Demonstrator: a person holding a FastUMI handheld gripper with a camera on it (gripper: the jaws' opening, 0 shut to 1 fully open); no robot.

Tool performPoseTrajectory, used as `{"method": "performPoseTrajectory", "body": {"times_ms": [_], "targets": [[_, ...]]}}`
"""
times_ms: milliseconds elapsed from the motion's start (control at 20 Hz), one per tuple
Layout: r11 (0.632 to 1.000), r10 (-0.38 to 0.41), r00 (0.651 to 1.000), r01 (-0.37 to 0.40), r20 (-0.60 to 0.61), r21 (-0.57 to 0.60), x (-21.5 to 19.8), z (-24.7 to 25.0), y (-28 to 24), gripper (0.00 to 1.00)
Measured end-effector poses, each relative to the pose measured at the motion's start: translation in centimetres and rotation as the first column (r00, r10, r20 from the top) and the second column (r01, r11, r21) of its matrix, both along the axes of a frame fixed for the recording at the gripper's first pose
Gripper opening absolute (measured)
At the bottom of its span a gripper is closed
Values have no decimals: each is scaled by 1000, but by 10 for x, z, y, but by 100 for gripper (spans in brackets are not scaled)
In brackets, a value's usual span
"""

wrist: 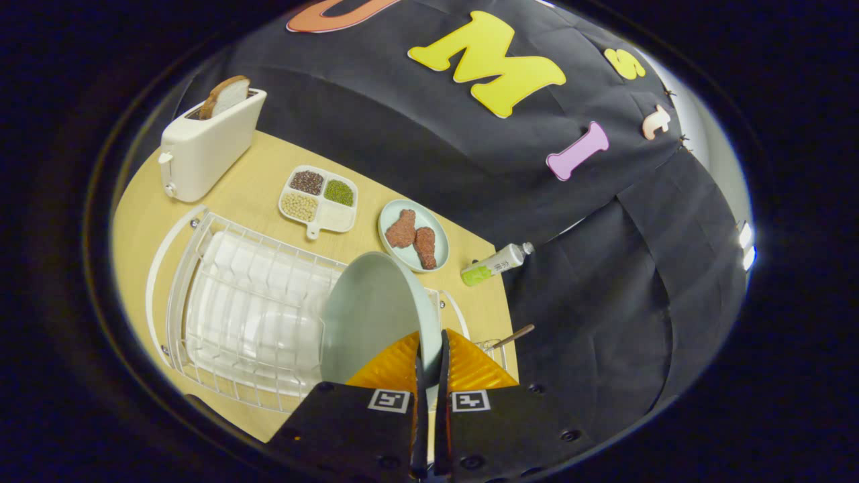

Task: Take the plate from the dish rack, then take the spoon from the basket and place it into the plate.

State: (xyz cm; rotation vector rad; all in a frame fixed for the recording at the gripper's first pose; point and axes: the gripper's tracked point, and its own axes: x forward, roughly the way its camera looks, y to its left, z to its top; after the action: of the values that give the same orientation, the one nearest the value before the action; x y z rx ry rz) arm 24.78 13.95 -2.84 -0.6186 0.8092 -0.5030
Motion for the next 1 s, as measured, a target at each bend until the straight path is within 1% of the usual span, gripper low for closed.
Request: {"method": "performPoseTrajectory", "body": {"times_ms": [50, 100, 200, 450, 500, 650, 750, 900, 1000], "targets": [[1000, -2, 1000, 2, -1, 1, -2, 0, 0, 9], [1000, -17, 1000, 17, 12, -23, -3, 6, -5, 9], [999, -9, 999, 11, 46, -50, -5, 21, -8, 9], [998, 32, 999, -34, 40, 61, -26, 28, -13, 9], [995, 51, 998, -55, 42, 89, -31, 28, -17, 9], [969, 106, 993, -113, 43, 222, -51, 22, -28, 9], [928, 122, 991, -131, 48, 350, -66, 16, -38, 9], [828, 159, 986, -159, 46, 538, -90, -1, -53, 9], [759, 203, 978, -191, 53, 623, -106, -15, -62, 9]]}}
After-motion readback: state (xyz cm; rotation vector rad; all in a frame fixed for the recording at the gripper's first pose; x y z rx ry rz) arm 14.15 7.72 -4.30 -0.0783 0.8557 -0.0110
